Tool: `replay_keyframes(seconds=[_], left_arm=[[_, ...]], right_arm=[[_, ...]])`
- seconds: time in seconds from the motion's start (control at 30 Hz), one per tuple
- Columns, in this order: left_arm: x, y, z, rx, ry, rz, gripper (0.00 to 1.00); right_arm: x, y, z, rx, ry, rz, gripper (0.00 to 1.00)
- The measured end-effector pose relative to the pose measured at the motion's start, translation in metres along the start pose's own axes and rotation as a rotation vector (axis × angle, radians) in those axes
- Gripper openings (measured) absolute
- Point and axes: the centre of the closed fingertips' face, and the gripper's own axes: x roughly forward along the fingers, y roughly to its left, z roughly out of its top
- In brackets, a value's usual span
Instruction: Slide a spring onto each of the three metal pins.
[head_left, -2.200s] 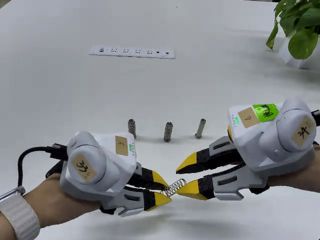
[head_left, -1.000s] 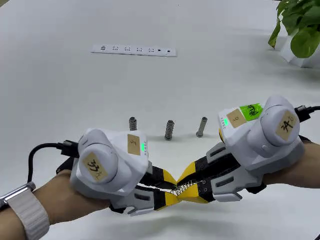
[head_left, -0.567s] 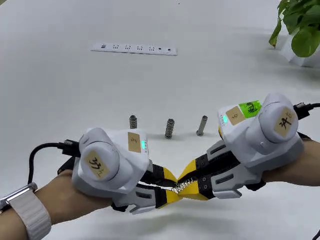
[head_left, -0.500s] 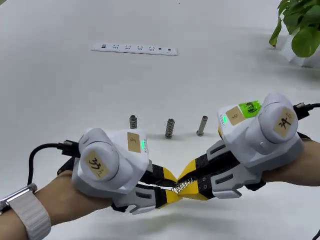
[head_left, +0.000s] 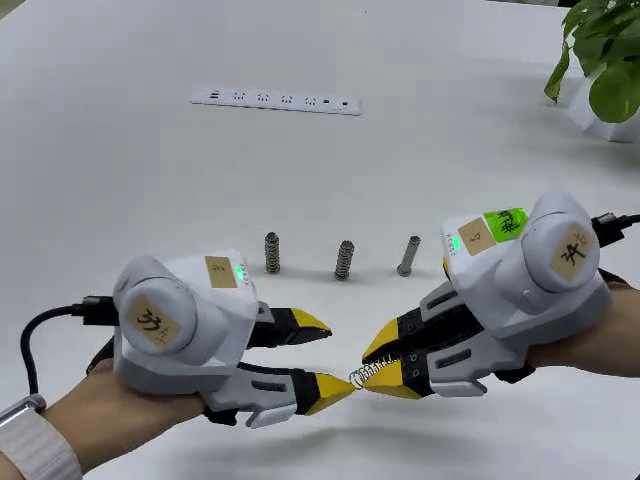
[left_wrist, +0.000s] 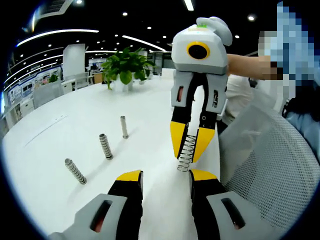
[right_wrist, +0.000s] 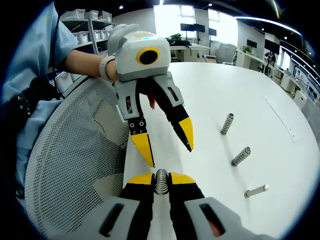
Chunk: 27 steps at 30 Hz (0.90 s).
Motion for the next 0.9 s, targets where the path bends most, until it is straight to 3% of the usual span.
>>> replay_keyframes(seconds=[0.17,0.43,0.9], left_arm=[[-0.011,0.017,-0.001,-0.058,-0.037,0.083,0.54],[-0.024,0.033,-0.007,-0.107,-0.041,0.195,0.74],[-0.038,0.05,-0.018,-0.19,-0.025,0.3,1.0]], right_arm=[[-0.002,-0.005,-0.007,0.003,0.017,-0.01,0.12],[-0.007,-0.017,-0.02,0.004,0.063,-0.015,0.12],[-0.03,-0.05,-0.031,-0.059,0.169,-0.025,0.12]])
